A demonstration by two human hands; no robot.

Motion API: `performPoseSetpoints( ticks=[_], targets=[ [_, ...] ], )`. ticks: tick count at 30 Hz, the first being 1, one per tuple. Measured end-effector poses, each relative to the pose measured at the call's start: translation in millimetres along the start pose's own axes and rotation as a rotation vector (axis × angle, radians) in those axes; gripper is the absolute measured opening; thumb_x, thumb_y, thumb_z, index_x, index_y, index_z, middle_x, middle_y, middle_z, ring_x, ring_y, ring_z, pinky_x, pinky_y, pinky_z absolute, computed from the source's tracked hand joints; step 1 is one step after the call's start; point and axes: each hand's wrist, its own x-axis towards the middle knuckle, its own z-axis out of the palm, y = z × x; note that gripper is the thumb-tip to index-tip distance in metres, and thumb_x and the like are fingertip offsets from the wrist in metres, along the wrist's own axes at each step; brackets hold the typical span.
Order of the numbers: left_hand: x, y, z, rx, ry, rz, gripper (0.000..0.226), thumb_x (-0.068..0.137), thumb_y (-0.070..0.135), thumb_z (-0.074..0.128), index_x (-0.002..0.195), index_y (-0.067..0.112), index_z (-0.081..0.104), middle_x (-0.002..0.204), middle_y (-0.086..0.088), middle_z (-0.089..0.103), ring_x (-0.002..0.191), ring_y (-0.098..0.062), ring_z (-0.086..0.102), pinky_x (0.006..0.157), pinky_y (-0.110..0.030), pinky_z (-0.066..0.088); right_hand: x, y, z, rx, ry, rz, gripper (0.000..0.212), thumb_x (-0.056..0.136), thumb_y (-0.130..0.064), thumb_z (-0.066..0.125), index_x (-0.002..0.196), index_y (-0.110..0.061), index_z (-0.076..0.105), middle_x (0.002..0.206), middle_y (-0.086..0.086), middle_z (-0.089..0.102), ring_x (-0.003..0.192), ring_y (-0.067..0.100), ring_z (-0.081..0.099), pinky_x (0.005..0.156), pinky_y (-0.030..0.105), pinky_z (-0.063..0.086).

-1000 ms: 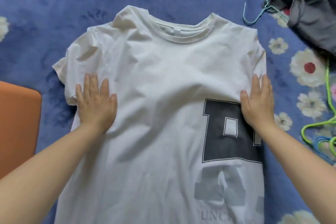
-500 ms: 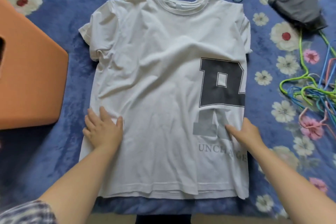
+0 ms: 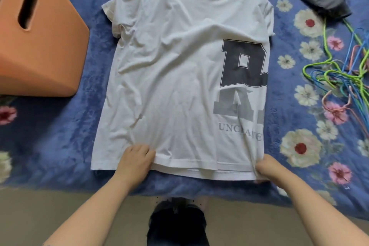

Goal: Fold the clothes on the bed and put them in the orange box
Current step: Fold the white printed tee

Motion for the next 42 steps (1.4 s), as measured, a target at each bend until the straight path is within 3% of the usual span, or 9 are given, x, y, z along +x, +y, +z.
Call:
performPoseSetpoints(
  ticks=[2,6,14,18,23,27,30,35,42],
  targets=[
    [6.3,-5.3,-9.3,0.012,-0.057,0.081,0.030,0.057,0.006,0.058,0.074,0.018,0.036,0.054,-0.007,0.049,0.045,-0.026,0.048,0.050,-0.026,0.019,0.1,6.0,-8.7,-0.075,0.020,0.065,0.018,0.082,0.011,0.036,0.079,0.002,0.051,0.067,0.017,0.057,0.063,0.033,0.059,0.045,0.033,0.052],
    [3.5,-6.7,-30.5,0.205,-0.503,0.050,0.021,0.088,0.006,0.038,0.104,0.015,0.048,0.102,-0.010,0.062,0.092,-0.030,0.060,0.065,-0.030,0.029,-8.4,24.2,-29.3,-0.236,-0.002,0.107,0.022,0.078,0.011,0.027,0.068,-0.001,0.042,0.034,0.007,0.040,0.033,0.017,0.037,0.040,0.020,0.027],
    [12.3,18.3,-27.5,0.343,-0.766,0.092,0.033,0.091,0.010,0.041,0.122,0.014,0.052,0.124,-0.007,0.055,0.112,-0.028,0.054,0.091,-0.037,0.043,-21.3,35.7,-15.3,-0.493,-0.020,0.226,0.027,0.092,0.000,0.034,0.066,-0.007,0.040,0.063,0.006,0.042,0.053,0.016,0.039,0.044,0.022,0.031],
    [17.3,25.0,-32.7,0.287,-0.916,0.038,0.031,0.087,0.013,0.046,0.117,0.012,0.056,0.122,-0.007,0.056,0.110,-0.027,0.054,0.090,-0.036,0.041,-14.8,38.0,-6.1,-0.468,0.201,0.286,0.015,0.086,-0.013,0.046,0.095,-0.005,0.054,0.087,0.012,0.056,0.079,0.026,0.056,0.072,0.033,0.046],
    [44.1,30.6,-48.4,0.084,-0.570,0.002,0.022,0.093,0.020,0.038,0.103,0.013,0.055,0.112,-0.008,0.059,0.101,-0.027,0.056,0.071,-0.031,0.038,-13.4,5.2,-8.3,-0.634,0.661,-0.253,0.035,0.083,-0.007,0.050,0.117,0.000,0.047,0.123,0.020,0.047,0.113,0.037,0.043,0.088,0.044,0.039],
    [66.7,37.2,-53.5,0.096,-0.008,0.097,0.037,0.055,0.017,0.080,0.087,0.010,0.061,0.091,-0.010,0.060,0.082,-0.027,0.056,0.051,-0.028,0.041,0.9,-24.2,1.5,-0.739,0.509,-0.486,0.047,0.086,-0.016,0.052,0.132,-0.011,0.042,0.143,0.012,0.031,0.132,0.030,0.028,0.099,0.042,0.032],
    [78.3,43.3,-46.5,0.088,-0.200,-0.042,0.030,0.092,0.026,0.046,0.120,0.018,0.047,0.125,-0.007,0.042,0.114,-0.025,0.038,0.073,-0.032,0.034,11.2,-27.9,-0.2,-0.788,0.348,-0.421,0.040,0.092,-0.022,0.045,0.130,-0.014,0.042,0.140,0.005,0.031,0.127,0.026,0.031,0.095,0.036,0.037],
    [107.1,36.1,-80.1,0.149,-0.371,0.099,0.031,0.095,0.015,0.039,0.125,0.014,0.045,0.128,-0.007,0.044,0.120,-0.026,0.043,0.088,-0.034,0.040,21.6,-58.1,-40.3,-0.614,0.287,-0.347,0.030,0.088,-0.012,0.042,0.109,-0.011,0.063,0.122,0.011,0.056,0.112,0.030,0.051,0.083,0.031,0.044],
    [207.5,39.3,-134.9,0.106,-0.175,-0.005,0.027,0.092,0.013,0.039,0.119,0.012,0.045,0.124,-0.006,0.044,0.117,-0.026,0.040,0.074,-0.030,0.029,65.6,-127.7,-139.9,-0.020,0.491,-0.363,0.023,0.092,-0.010,0.045,0.091,-0.001,0.066,0.100,0.021,0.067,0.097,0.033,0.059,0.076,0.032,0.037]
  ],
)
